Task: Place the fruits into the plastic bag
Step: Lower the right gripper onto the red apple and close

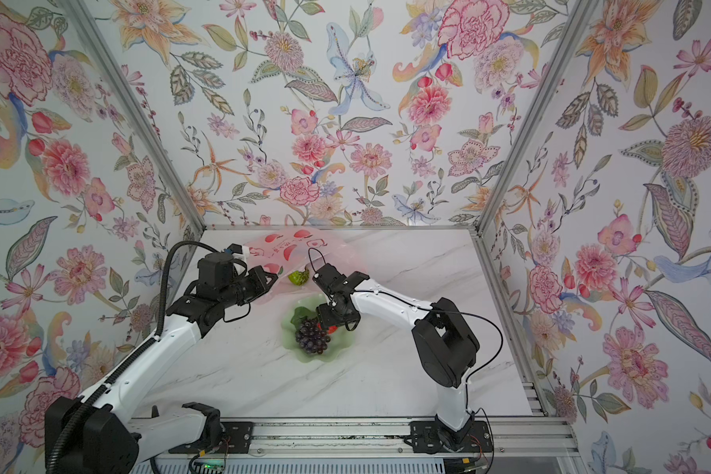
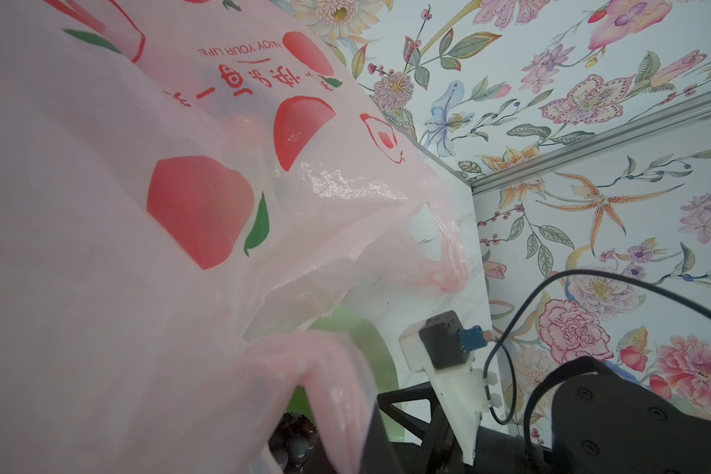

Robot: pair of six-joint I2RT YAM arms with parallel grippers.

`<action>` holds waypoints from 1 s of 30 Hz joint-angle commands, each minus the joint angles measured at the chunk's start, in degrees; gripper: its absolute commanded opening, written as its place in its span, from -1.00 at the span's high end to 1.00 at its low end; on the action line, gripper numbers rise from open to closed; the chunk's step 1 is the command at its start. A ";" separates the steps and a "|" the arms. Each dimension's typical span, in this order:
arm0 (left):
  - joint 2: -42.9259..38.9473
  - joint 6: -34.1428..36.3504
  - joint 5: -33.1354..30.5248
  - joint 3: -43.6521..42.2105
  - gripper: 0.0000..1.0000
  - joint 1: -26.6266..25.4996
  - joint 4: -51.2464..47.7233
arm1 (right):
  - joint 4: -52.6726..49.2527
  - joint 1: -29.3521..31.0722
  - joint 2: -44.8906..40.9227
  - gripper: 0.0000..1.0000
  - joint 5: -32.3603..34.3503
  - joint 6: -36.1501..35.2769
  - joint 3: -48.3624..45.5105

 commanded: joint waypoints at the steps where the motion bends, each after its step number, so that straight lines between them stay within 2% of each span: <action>1: -1.21 1.15 0.74 0.16 1.00 -0.34 -1.07 | -0.99 -0.03 1.69 -0.41 -0.78 0.96 2.05; 12: -0.60 1.76 0.57 0.84 1.00 -0.36 -1.55 | -0.45 -1.08 6.62 -0.56 -0.60 0.78 4.34; 23: 0.13 1.62 0.70 1.09 1.00 -0.38 -1.24 | -0.46 -2.20 10.06 -0.60 -0.42 0.54 6.90; 24: 0.07 1.62 0.71 1.12 1.00 -0.38 -1.22 | -0.46 -2.19 10.31 -0.64 -0.36 0.54 7.04; 26: 0.07 1.53 0.66 1.23 1.00 -0.38 -1.35 | -0.60 -2.18 10.52 -0.92 -0.18 0.61 7.48; 27: -0.04 1.70 0.61 1.25 1.00 -0.36 -1.42 | -0.53 -2.20 10.60 -0.99 -0.21 0.62 7.67; 30: -0.07 1.68 0.57 1.20 1.00 -0.39 -1.54 | -0.55 -2.18 10.71 -0.99 -0.07 0.60 7.97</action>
